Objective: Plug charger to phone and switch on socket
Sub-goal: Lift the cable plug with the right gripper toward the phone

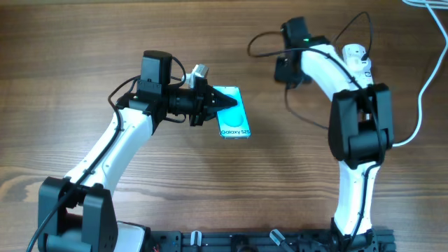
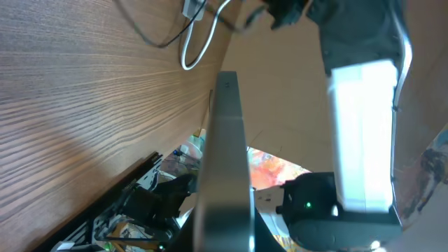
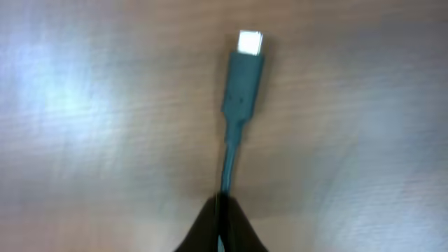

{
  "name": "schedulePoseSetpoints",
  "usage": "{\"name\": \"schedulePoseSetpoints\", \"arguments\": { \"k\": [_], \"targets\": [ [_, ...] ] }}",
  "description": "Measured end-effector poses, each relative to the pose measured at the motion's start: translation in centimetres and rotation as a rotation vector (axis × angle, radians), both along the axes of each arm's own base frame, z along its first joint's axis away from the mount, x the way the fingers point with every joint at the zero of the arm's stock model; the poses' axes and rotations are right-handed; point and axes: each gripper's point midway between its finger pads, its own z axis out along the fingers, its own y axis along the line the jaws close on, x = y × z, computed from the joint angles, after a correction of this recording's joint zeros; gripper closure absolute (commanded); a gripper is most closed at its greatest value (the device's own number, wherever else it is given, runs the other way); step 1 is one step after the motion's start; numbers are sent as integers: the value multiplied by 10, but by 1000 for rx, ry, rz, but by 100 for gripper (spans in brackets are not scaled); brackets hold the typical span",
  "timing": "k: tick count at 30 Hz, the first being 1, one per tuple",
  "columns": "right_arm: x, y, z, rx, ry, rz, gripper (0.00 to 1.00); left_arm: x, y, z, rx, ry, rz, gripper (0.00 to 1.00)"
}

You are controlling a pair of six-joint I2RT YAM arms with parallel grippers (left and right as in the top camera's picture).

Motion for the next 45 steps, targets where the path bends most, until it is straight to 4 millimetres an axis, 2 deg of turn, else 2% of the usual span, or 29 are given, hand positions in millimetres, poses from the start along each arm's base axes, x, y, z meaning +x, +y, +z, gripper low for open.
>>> {"name": "schedulePoseSetpoints", "arguments": {
  "k": [3, 6, 9, 12, 14, 19, 24, 26, 29, 32, 41, 44, 45],
  "targets": [
    [-60, 23, -1, -23, 216, 63, 95, 0, 0, 0, 0, 0, 0, 96],
    [-90, 37, -2, -47, 304, 105, 90, 0, 0, 0, 0, 0, 0, 96],
    [-96, 47, -2, -50, 309, 122, 76, 0, 0, 0, -1, 0, -1, 96],
    [-97, 46, -2, -42, 312, 112, 65, -2, 0, 2, -11, 0, -10, 96],
    [-97, 43, -2, -32, 317, 106, 46, -2, 1, 2, -16, -12, -15, 96],
    [-84, 46, -3, 20, 276, 94, 44, 1, 5, 3, -20, -29, -11, 96],
    [-55, 55, -1, 48, 153, 97, 44, 0, 5, 3, -20, -31, -13, 96],
    [-53, 56, -1, 52, 142, 98, 45, 0, 5, 3, -20, -29, -13, 96],
    [-50, 57, -1, 52, 129, 96, 54, 0, 5, 3, -19, -26, -13, 96],
    [-47, 56, 0, 51, 120, 93, 56, 0, 5, 3, -19, -25, -13, 96],
    [-47, 51, -4, 30, 136, 125, 79, -1, 5, 2, -18, -21, -13, 96],
    [-47, 49, -4, 28, 143, 145, 96, -1, 5, 2, -18, -19, -13, 96],
    [-47, 48, -4, 29, 144, 156, 96, -1, 5, 2, -18, -19, -13, 96]
  ]
}}
